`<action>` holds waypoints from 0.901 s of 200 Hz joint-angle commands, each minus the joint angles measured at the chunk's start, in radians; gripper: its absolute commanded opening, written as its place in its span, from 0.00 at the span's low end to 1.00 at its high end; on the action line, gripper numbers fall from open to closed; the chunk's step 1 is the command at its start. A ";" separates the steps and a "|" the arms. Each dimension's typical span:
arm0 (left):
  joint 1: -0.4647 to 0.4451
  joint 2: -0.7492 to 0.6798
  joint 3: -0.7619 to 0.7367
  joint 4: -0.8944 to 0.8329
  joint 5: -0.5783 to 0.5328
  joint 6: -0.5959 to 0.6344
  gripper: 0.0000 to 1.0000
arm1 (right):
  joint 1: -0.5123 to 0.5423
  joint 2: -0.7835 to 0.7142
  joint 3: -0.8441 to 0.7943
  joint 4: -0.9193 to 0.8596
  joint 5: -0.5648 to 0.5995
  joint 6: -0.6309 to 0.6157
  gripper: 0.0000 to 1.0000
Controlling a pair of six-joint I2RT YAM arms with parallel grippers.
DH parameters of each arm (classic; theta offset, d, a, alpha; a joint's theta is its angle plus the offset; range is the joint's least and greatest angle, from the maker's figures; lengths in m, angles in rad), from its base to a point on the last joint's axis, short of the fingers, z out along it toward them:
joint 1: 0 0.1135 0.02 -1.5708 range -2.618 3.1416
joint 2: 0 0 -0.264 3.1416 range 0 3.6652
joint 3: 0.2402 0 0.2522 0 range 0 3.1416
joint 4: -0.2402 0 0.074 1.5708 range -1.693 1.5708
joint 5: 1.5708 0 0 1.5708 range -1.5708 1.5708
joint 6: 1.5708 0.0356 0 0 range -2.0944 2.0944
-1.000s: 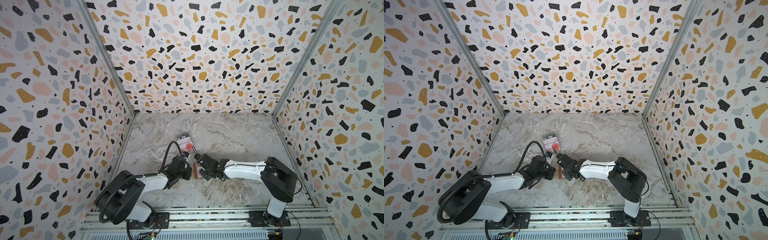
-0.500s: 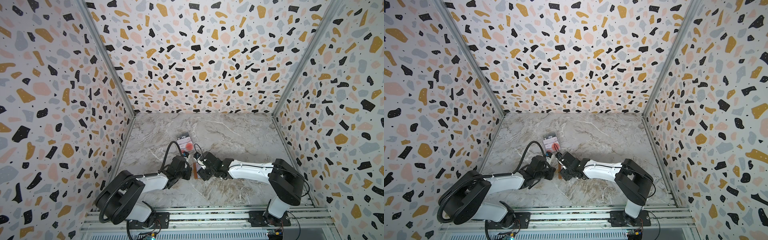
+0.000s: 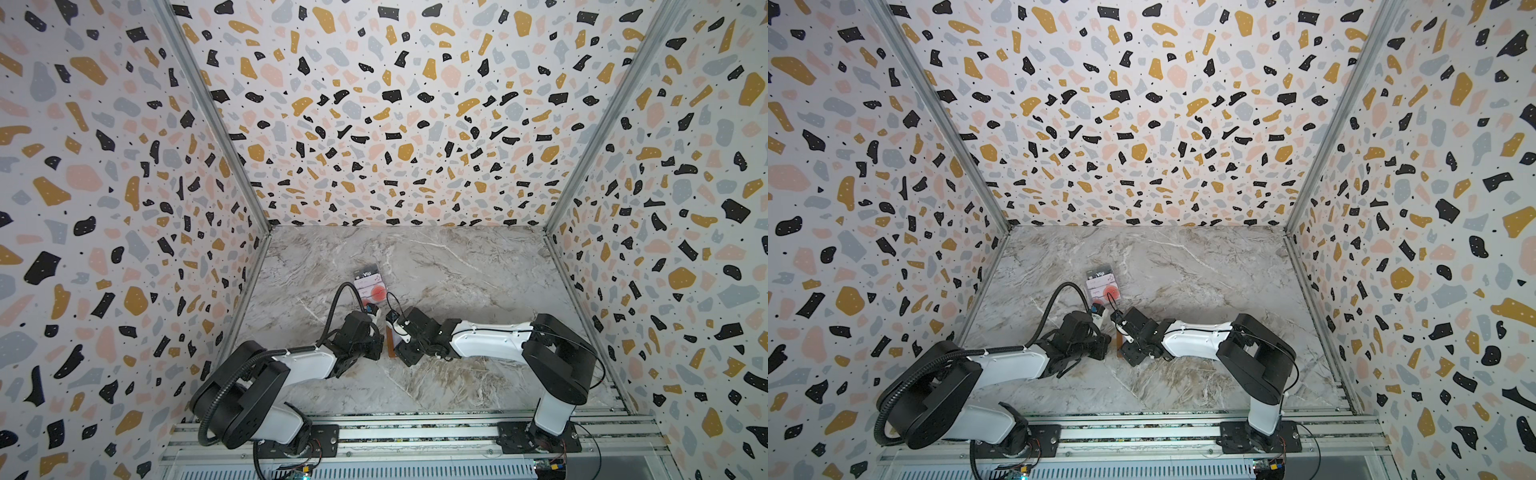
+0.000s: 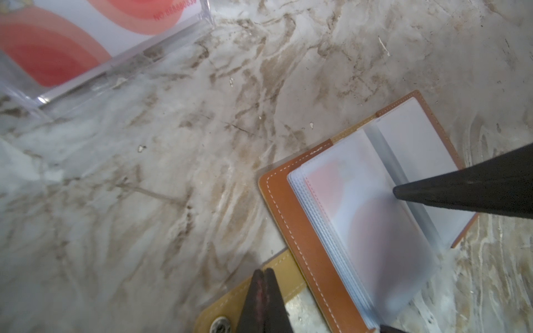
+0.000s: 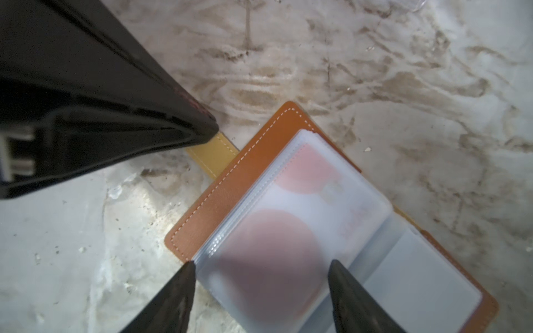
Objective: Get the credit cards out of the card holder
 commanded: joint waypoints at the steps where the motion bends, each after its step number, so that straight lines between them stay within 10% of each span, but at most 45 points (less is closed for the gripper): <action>1: -0.005 0.023 0.004 -0.057 -0.007 0.010 0.01 | -0.012 -0.003 -0.014 -0.002 -0.006 0.009 0.71; 180: -0.005 0.028 0.007 -0.057 -0.004 0.010 0.01 | -0.015 0.014 0.052 -0.188 0.290 0.053 0.57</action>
